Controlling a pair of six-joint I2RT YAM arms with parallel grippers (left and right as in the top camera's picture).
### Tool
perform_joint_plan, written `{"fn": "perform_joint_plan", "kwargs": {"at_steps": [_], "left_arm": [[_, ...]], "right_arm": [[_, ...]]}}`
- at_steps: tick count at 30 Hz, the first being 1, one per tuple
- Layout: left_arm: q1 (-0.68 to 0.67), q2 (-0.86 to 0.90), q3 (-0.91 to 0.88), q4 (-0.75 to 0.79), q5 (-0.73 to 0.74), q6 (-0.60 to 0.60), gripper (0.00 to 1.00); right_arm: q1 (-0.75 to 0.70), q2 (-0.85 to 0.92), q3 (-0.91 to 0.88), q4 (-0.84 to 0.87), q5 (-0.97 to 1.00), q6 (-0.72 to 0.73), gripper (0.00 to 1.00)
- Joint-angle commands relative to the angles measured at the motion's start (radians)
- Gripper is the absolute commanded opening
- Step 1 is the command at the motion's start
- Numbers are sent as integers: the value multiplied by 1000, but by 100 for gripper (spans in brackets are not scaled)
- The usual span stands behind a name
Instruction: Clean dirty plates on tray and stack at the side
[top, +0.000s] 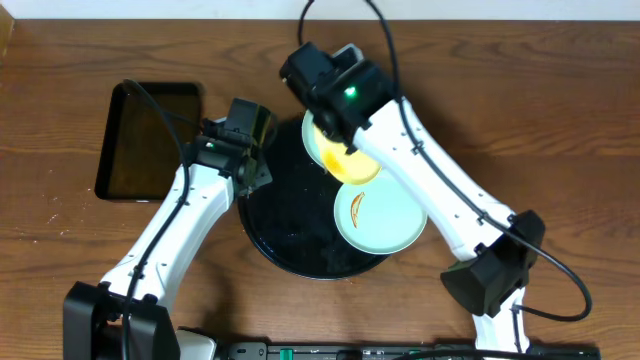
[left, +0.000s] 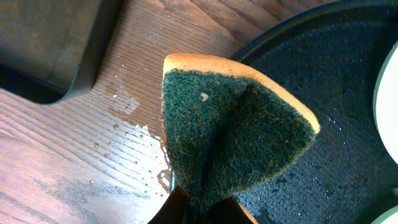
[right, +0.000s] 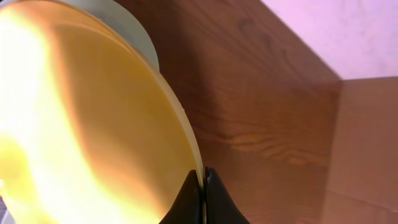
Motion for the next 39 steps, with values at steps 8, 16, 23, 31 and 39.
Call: {"fn": "perform_joint_plan", "kwargs": {"at_steps": [8, 16, 23, 31, 39], "left_arm": [[72, -2, 2, -4, -4, -21, 8], [130, -2, 2, -8, -5, -25, 8], [243, -2, 2, -7, 26, 9, 7], [240, -2, 2, 13, 195, 56, 8], [241, -2, 1, 23, 238, 79, 8]], "right_arm": [[146, -32, 26, -34, 320, 50, 1], [173, -32, 26, -42, 402, 51, 1], [178, -32, 26, -35, 401, 68, 1], [207, -32, 26, -9, 401, 78, 1], [207, -32, 23, 11, 282, 84, 1]]}}
